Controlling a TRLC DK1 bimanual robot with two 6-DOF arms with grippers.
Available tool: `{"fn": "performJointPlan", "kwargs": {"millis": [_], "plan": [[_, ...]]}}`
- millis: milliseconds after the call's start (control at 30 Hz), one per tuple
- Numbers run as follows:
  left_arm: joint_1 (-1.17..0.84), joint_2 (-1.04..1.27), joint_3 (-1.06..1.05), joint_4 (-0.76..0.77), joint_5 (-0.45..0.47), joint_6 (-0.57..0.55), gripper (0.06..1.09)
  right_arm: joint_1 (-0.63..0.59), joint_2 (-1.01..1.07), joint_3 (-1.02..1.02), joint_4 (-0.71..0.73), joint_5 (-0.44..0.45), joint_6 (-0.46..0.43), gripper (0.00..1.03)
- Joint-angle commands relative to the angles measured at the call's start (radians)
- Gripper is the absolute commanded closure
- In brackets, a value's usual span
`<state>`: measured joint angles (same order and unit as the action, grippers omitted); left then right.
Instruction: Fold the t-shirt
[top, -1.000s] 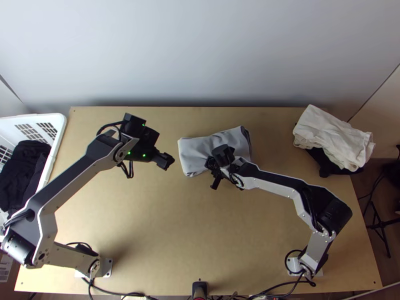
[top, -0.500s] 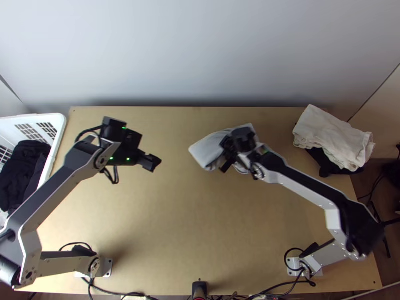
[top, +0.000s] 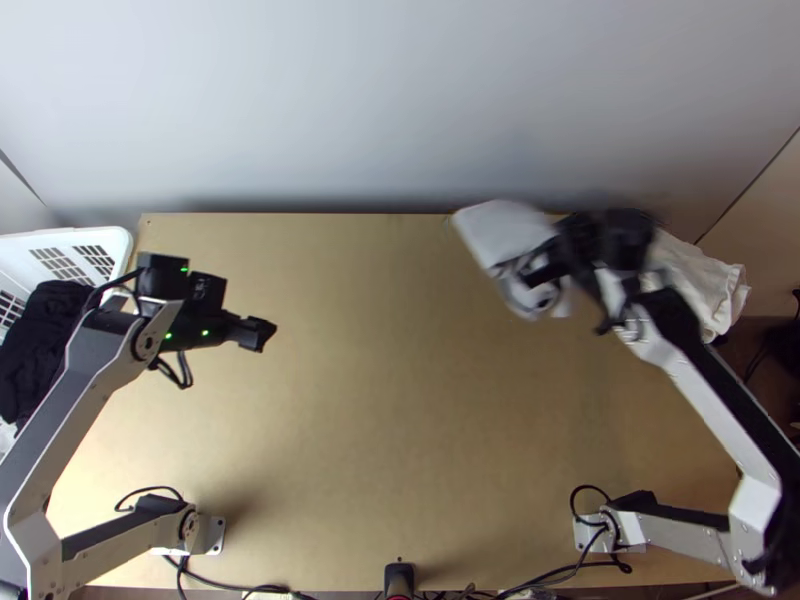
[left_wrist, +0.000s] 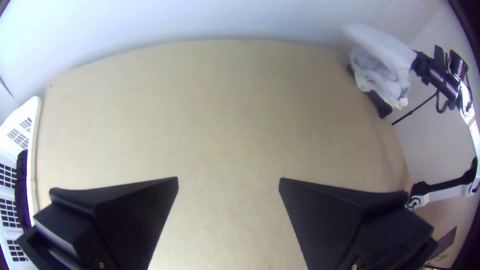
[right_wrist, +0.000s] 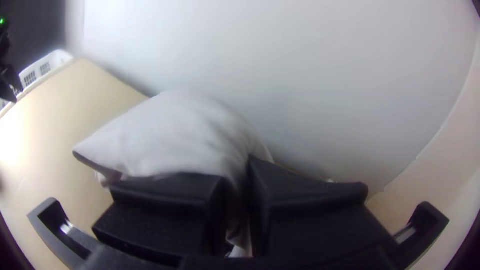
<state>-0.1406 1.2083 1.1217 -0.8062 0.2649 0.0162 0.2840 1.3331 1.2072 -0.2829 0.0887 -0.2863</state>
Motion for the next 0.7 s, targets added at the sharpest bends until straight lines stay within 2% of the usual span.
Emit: {"fn": "performJointPlan", "kwargs": {"millis": [0, 133, 267, 367, 500, 667], "plan": [[0.072, -0.087, -0.077, -0.016, 0.000, -0.002, 0.11, -0.281, -0.140, 0.017, -0.027, -0.107, 0.076, 1.00], [0.095, -0.121, -0.122, -0.017, -0.001, -0.004, 0.11, -0.502, -0.161, 0.051, -0.030, -0.213, 0.102, 1.00], [0.114, -0.153, -0.152, -0.022, -0.006, -0.002, 0.11, -0.724, -0.137, 0.078, -0.029, -0.343, 0.096, 1.00], [0.122, -0.176, -0.175, -0.028, -0.006, -0.002, 0.11, -0.845, -0.100, 0.092, -0.021, -0.418, 0.079, 1.00], [0.130, -0.202, -0.201, -0.042, -0.006, -0.002, 0.11, -0.931, -0.037, 0.103, 0.002, -0.455, 0.039, 1.00], [0.145, -0.237, -0.207, -0.079, -0.010, 0.008, 0.11, -0.980, 0.081, 0.126, 0.080, -0.461, 0.039, 1.00]]}}
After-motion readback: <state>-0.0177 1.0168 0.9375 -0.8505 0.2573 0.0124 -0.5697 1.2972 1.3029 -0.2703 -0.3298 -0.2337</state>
